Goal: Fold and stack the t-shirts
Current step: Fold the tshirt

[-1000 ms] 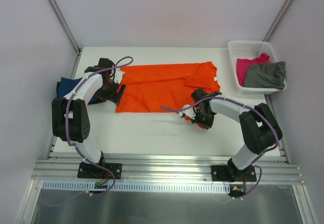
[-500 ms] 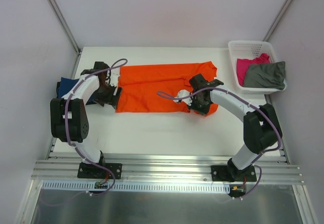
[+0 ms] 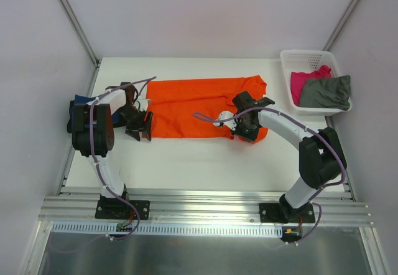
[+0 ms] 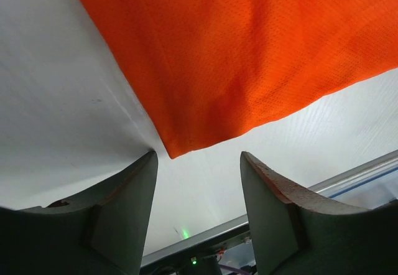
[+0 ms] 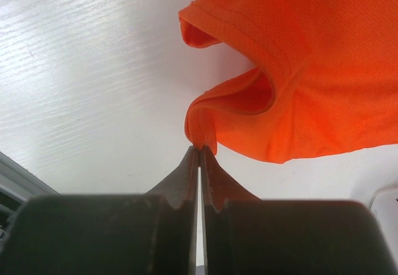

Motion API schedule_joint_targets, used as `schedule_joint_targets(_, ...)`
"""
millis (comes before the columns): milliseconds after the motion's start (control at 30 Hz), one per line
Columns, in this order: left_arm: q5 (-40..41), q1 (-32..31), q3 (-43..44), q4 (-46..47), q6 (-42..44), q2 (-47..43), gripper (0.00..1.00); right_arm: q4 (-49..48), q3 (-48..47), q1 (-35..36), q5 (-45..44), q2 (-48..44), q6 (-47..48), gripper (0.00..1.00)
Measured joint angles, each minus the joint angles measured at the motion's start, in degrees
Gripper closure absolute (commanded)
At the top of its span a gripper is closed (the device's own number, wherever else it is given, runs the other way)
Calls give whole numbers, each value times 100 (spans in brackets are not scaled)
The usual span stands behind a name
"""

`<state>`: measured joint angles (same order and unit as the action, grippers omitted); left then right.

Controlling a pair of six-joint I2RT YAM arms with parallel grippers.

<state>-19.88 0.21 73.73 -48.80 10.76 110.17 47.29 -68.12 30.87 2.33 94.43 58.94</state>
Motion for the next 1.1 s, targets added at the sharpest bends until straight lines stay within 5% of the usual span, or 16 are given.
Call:
schedule_joint_targets(200,-214,157,153,-4,-105,136,55,0,0,-2,2,0,-24,99)
schedule_joint_targets(433,-286,177,293,0,-173,319,100,-4,-2,-2,2,4,-42,99)
schedule_joint_targets(1100,-219,433,949,-275,-114,-518,100,9,-310,-667,-90,-192,-37,99)
